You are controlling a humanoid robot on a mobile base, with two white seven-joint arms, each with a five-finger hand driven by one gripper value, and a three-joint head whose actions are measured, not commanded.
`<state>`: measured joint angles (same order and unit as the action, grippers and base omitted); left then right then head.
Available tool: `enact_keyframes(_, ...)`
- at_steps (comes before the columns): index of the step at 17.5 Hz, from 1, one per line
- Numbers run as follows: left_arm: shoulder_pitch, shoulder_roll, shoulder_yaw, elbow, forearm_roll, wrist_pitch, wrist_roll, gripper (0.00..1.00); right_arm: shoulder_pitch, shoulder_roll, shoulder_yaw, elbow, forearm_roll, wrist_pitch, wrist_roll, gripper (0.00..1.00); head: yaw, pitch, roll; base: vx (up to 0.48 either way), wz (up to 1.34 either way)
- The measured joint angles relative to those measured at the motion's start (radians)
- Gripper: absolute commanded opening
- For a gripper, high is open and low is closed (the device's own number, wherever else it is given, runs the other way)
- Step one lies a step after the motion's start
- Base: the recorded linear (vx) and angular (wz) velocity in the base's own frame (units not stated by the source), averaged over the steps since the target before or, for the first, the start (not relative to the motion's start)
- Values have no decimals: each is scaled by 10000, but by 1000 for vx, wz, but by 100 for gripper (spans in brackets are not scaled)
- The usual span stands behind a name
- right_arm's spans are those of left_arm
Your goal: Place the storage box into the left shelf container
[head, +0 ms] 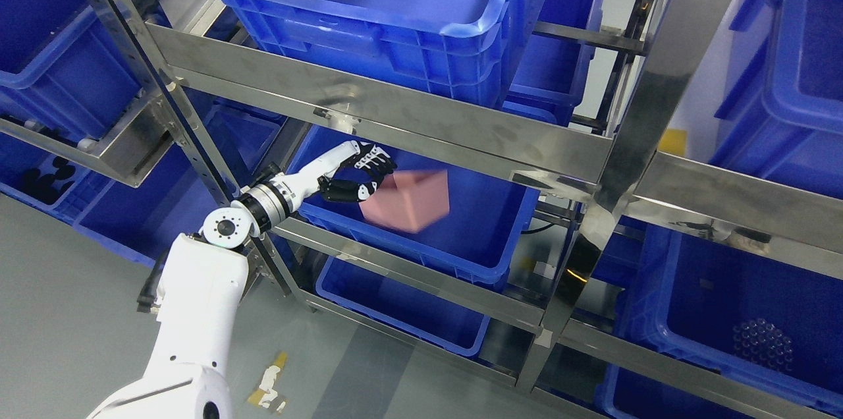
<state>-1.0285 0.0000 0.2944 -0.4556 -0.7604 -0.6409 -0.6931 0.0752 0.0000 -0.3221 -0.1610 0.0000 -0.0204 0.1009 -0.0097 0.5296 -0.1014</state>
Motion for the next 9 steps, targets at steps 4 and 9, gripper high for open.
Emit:
enact_keyframes(4, -15, 0, -130, 108, 97, 17, 342, 76, 0, 0, 0, 0, 0, 0, 0, 100, 0, 0, 0, 0, 0)
enact_keyframes(9, 36, 0, -764, 184, 1928, 14, 303, 85, -1, 0, 0, 0, 0, -2, 0, 100, 0, 0, 0, -32, 0)
